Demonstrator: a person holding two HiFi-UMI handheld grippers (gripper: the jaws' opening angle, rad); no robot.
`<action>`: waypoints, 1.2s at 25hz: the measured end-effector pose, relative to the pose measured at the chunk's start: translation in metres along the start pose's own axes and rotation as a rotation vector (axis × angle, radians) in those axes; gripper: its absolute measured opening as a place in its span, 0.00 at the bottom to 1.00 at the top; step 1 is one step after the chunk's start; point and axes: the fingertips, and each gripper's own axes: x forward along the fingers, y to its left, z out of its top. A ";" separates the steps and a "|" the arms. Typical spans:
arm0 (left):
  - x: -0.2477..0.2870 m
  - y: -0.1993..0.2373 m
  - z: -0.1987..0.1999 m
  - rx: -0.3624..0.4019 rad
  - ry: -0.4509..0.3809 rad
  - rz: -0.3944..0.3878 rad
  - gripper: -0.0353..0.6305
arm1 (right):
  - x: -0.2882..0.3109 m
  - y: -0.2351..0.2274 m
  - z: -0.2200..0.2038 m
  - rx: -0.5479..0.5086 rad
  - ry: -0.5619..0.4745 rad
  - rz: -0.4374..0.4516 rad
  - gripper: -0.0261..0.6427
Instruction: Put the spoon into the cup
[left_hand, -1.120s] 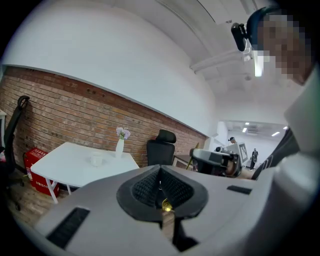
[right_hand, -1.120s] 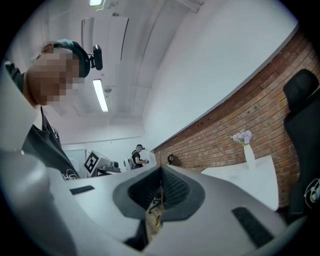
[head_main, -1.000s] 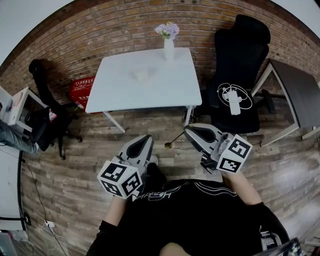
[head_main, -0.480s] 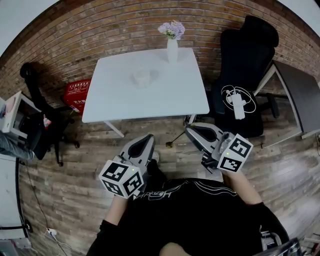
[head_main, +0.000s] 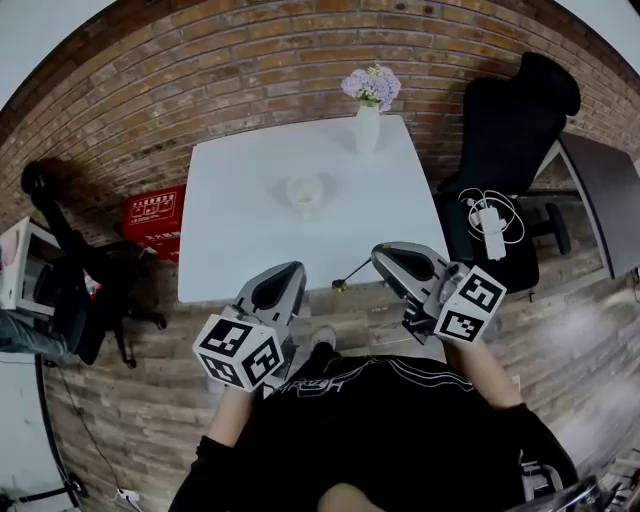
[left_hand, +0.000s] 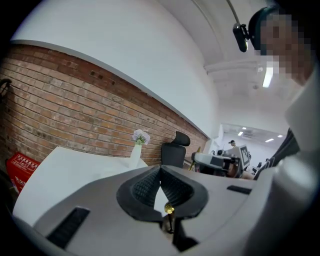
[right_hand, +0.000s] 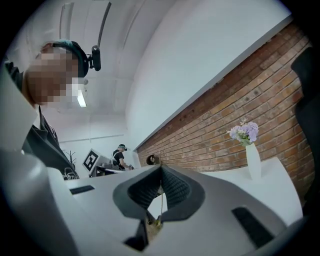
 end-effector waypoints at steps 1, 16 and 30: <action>0.005 0.012 0.007 0.001 0.001 -0.007 0.06 | 0.013 -0.007 0.003 0.001 -0.003 -0.009 0.04; 0.065 0.144 0.053 -0.026 0.050 -0.086 0.06 | 0.139 -0.092 0.025 0.032 0.003 -0.109 0.04; 0.105 0.213 0.036 -0.074 0.121 -0.088 0.06 | 0.192 -0.161 0.027 0.027 -0.004 -0.168 0.04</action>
